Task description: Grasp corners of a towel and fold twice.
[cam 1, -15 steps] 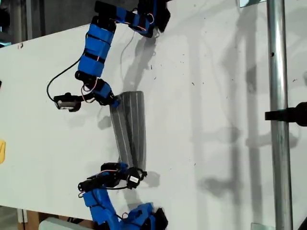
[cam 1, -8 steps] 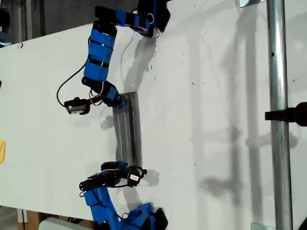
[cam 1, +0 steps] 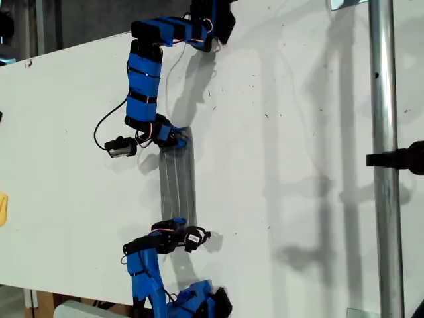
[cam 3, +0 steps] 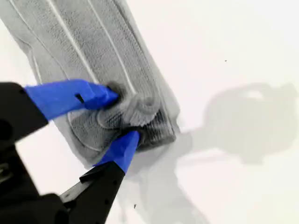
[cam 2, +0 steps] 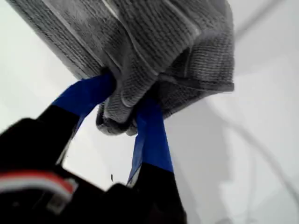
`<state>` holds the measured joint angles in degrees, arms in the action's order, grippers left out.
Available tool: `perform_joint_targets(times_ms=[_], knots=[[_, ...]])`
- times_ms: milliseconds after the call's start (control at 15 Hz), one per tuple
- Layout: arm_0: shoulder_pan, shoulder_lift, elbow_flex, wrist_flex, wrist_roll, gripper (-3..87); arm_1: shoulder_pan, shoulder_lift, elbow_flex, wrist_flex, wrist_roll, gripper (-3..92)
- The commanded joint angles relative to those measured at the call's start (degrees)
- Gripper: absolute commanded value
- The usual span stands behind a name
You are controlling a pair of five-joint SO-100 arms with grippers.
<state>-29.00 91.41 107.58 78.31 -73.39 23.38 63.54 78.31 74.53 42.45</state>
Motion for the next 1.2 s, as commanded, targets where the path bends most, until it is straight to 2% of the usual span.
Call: perform_joint_targets(times_ms=[0,133,267,333,467,533,667,800,933,1133], knots=[[2.1,7.6,-1.0,6.7,-1.1,30.8,0.5,8.7,0.1,6.2,2.1,26.4],[6.2,20.2,1.0,12.8,-6.3,30.4,1.0,18.1,6.1,9.9,4.7,27.9],[9.8,36.4,8.5,15.3,-11.7,28.1,1.8,26.4,14.3,10.8,6.2,29.0],[12.7,46.0,13.8,14.4,-14.8,24.6,1.8,30.9,18.8,12.0,8.6,29.1],[18.7,67.7,27.5,8.7,-18.6,6.2,0.5,45.9,32.1,13.3,16.6,29.6],[21.8,78.0,34.2,6.2,-20.7,0.2,-0.6,56.6,39.8,14.1,21.7,29.9],[28.1,93.4,46.0,0.2,-23.7,-2.3,-6.2,78.9,53.0,17.8,33.4,31.7],[30.7,95.4,49.0,-2.3,-22.1,-2.3,-15.0,93.6,59.7,19.2,45.6,39.8],[33.8,104.2,59.2,-4.0,-25.6,-2.3,-15.6,93.2,63.3,14.9,48.2,40.4],[38.8,107.8,69.8,-5.4,-32.8,-2.3,-7.4,77.0,62.8,0.2,41.0,41.4]])
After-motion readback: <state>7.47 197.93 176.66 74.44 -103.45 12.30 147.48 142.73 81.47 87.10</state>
